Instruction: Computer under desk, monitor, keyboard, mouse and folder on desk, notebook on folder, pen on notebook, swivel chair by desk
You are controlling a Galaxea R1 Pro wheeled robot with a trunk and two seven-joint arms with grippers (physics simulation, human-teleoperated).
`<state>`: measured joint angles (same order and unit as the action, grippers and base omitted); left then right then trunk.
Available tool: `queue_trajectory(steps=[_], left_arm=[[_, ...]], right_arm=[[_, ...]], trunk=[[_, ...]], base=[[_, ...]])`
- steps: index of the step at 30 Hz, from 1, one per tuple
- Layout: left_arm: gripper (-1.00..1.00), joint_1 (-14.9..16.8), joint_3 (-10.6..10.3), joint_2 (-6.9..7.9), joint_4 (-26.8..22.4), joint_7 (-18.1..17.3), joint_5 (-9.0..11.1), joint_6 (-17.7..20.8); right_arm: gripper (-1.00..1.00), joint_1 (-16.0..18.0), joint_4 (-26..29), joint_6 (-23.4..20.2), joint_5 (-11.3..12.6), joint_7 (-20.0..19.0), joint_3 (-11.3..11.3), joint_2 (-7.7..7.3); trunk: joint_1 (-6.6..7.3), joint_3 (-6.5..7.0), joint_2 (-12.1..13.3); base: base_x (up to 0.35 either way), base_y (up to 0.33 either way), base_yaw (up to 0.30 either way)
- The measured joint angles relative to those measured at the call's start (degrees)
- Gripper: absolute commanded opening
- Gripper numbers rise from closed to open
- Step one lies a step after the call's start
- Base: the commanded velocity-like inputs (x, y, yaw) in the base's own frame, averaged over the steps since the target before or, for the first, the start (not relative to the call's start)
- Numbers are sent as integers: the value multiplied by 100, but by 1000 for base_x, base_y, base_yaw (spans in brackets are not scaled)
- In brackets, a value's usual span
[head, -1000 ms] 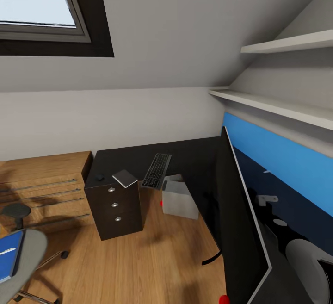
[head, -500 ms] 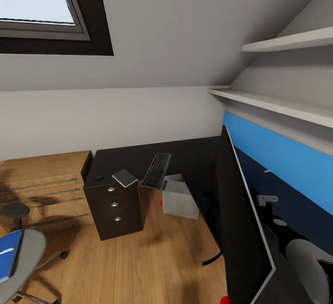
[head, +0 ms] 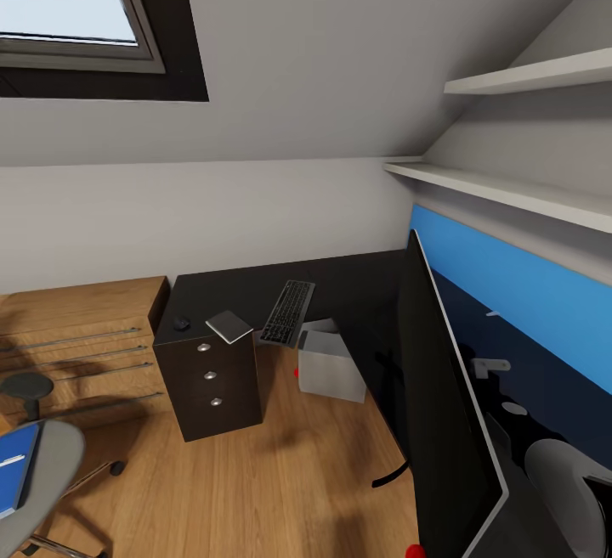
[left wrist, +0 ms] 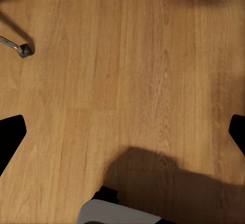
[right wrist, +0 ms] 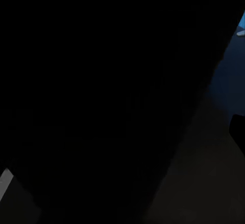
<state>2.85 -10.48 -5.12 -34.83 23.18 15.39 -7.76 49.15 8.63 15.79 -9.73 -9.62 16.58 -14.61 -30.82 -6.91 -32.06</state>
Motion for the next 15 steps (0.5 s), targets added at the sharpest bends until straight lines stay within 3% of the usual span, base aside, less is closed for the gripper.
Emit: queue_trajectory(steps=[15], left_arm=[[100, 0, -2, -3, 1, -10, -1, -2]], right_arm=[[100, 0, -2, 3, -1, 2, -3, 2]], trunk=[[0, 0, 0]], base=[[-47, 0, 0]])
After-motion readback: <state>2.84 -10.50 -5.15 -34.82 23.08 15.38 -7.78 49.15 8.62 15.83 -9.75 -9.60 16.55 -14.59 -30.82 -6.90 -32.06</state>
